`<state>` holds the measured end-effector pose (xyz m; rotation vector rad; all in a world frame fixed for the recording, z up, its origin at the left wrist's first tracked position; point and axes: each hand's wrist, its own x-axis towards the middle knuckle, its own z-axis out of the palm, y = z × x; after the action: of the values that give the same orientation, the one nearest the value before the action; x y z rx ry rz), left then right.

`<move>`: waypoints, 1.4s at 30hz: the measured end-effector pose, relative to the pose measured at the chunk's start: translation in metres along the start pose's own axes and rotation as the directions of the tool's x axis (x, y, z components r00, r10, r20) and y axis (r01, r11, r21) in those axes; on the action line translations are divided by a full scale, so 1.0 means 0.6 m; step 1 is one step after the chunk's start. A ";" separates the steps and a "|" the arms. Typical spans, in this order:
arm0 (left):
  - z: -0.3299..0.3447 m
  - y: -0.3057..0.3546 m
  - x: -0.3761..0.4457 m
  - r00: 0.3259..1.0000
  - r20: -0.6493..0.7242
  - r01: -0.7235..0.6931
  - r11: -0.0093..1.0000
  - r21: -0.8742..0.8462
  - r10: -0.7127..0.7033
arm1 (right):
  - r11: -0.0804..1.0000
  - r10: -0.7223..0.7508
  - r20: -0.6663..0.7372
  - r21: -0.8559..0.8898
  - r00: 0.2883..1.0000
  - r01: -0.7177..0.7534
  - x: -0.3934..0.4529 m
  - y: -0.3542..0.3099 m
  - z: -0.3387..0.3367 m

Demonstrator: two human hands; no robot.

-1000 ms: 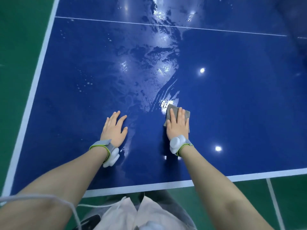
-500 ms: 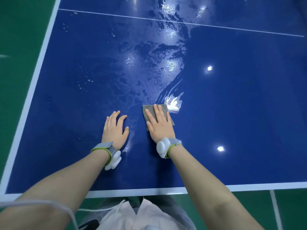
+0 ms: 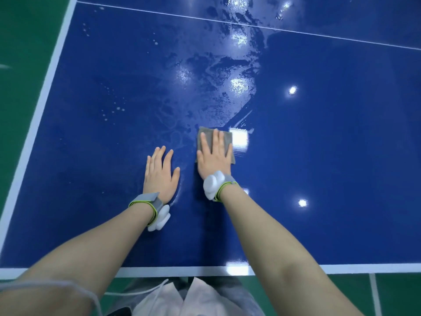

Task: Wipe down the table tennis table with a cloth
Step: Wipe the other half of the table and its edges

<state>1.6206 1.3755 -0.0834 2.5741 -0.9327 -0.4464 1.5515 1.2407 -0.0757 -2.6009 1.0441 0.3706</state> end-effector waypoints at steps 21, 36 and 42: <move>0.015 0.045 0.127 0.995 -0.098 0.002 0.999 0.040 0.002 | 0.990 -0.126 -0.009 -0.065 0.992 0.125 0.063 0.045 -0.023; 0.024 0.060 0.171 0.997 -0.077 0.015 0.972 0.236 0.004 | 0.978 0.209 -0.091 0.019 0.974 -0.208 0.135 0.093 -0.049; 0.028 0.065 0.187 0.999 -0.049 0.037 0.954 0.297 -0.023 | 0.969 -0.230 -0.030 -0.099 0.973 0.226 0.130 0.098 -0.051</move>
<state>1.6743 1.2695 -0.0999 2.8582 -1.0139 -0.2702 1.5687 1.1400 -0.0862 -2.7865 0.7438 0.3188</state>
